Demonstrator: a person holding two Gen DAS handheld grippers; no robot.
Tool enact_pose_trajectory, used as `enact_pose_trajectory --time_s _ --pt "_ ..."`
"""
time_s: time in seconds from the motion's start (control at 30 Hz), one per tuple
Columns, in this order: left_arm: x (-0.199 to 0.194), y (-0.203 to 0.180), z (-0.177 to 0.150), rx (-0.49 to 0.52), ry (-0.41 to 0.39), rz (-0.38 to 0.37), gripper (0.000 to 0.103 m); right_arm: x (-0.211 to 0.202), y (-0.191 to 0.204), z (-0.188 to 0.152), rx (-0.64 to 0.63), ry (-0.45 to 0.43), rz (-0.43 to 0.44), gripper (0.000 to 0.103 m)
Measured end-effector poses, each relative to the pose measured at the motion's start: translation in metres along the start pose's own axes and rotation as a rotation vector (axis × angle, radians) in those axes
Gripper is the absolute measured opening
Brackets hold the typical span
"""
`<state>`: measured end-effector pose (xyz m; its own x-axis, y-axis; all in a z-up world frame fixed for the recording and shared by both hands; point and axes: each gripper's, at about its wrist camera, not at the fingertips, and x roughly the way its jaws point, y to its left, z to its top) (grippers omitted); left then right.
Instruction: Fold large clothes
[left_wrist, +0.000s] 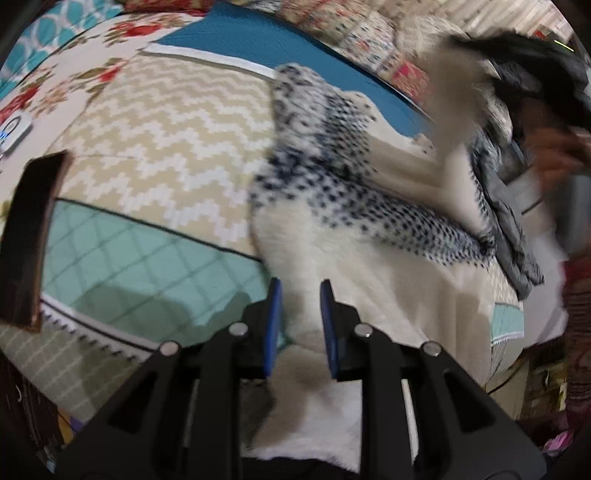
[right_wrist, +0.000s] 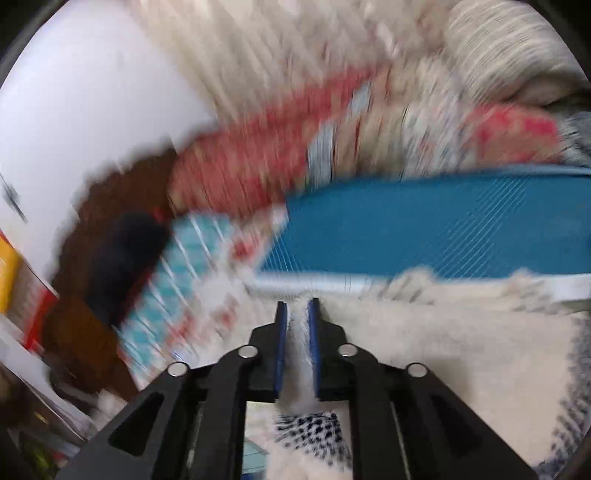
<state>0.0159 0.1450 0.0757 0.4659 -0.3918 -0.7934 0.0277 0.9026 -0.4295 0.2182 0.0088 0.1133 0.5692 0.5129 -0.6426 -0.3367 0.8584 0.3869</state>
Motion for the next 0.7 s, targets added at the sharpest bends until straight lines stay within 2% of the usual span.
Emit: enact_pose_trajectory --time_s 0.03,0.07,0.2,0.3,0.37,0.43,0.5,0.57,0.63,0.7 --pt "-0.002 0.005 0.000 -0.015 -0.001 0.003 0.020 0.028 0.008 -0.005 -0.025 0.040 -0.031 0.104" --pt "-0.005 0.009 0.001 -0.026 -0.003 0.003 0.020 0.049 0.014 -0.010 -0.040 0.070 -0.025 0.104" --pt "-0.012 0.021 -0.001 -0.045 -0.008 0.020 0.020 0.058 0.026 -0.029 -0.068 0.084 0.031 0.103" --pt "-0.009 0.022 0.007 -0.049 -0.005 0.019 0.020 0.019 0.025 -0.022 -0.089 0.057 0.131 0.103" --pt "-0.008 0.016 0.019 -0.031 -0.020 0.022 0.020 -0.028 -0.001 -0.021 -0.066 -0.023 0.148 0.102" --pt "-0.007 0.009 0.032 -0.006 -0.037 0.013 0.020 -0.064 -0.028 -0.025 -0.068 -0.073 0.078 0.099" --pt "-0.001 -0.008 0.055 0.043 -0.051 0.017 0.020 -0.100 -0.073 -0.036 -0.073 -0.095 -0.101 0.098" --pt "0.009 -0.029 0.079 0.102 -0.059 0.011 0.020 -0.127 -0.120 -0.052 -0.026 -0.091 -0.203 0.098" --pt "0.025 -0.054 0.103 0.142 -0.053 -0.018 0.020 -0.145 -0.163 -0.069 0.054 -0.074 -0.265 0.098" --pt "0.046 -0.075 0.121 0.156 -0.018 -0.078 0.020 -0.159 -0.204 -0.086 0.150 -0.071 -0.302 0.098"
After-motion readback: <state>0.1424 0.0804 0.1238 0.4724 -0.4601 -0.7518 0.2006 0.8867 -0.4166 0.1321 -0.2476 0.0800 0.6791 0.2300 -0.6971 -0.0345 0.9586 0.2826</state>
